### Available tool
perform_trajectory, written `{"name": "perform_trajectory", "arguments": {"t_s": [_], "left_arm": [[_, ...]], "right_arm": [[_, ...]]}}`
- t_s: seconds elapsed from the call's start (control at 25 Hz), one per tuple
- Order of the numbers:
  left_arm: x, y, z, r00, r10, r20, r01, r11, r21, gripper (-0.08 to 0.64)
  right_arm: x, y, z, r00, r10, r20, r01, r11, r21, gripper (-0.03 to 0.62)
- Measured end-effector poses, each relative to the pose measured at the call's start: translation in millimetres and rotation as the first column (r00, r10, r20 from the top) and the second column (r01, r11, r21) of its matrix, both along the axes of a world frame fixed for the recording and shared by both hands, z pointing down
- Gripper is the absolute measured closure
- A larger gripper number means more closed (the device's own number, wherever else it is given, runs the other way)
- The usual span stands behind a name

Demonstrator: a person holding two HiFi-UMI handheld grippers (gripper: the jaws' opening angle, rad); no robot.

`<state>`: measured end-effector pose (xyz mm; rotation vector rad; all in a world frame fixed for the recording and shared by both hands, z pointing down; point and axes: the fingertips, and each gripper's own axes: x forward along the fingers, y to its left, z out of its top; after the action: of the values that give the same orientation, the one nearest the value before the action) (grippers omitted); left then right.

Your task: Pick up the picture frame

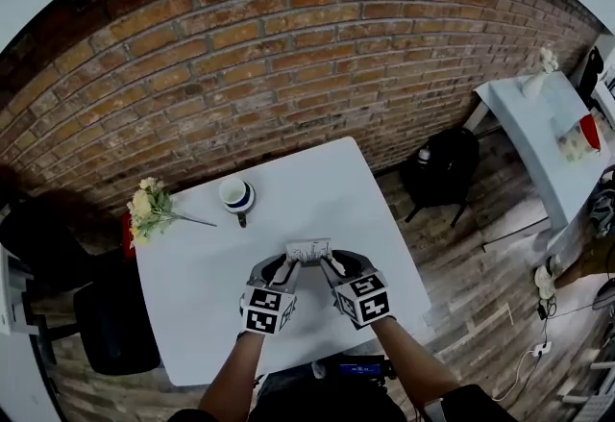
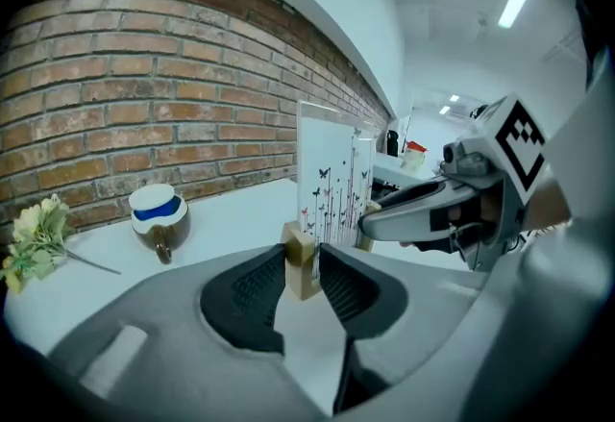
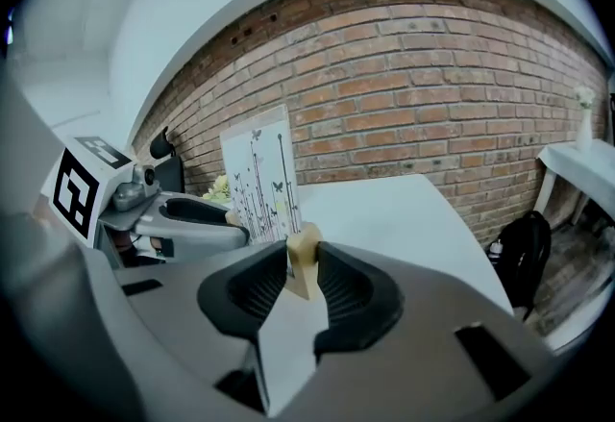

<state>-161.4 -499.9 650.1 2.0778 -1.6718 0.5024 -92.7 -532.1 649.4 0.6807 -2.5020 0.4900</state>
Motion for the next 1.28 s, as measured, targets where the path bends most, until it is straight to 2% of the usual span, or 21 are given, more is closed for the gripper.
{"name": "perform_trajectory", "arguments": {"t_s": [0.16,0.4,1.28], "left_arm": [[7,2,-23,1.0,0.004,0.006,-0.004,0.999,0.034,0.448],[17,19,-39,1.0,-0.006,-0.015,0.006,0.999,0.052,0.451],[29,33,-53,0.999,-0.016,-0.035,0.018,0.997,0.075,0.462]], "right_arm": [[6,0,-23,1.0,-0.008,0.012,0.008,1.0,0.027,0.483],[18,15,-39,0.999,0.002,0.041,-0.003,1.0,0.005,0.486],[32,27,-49,0.998,0.009,0.061,-0.009,1.0,0.0,0.494]]}}
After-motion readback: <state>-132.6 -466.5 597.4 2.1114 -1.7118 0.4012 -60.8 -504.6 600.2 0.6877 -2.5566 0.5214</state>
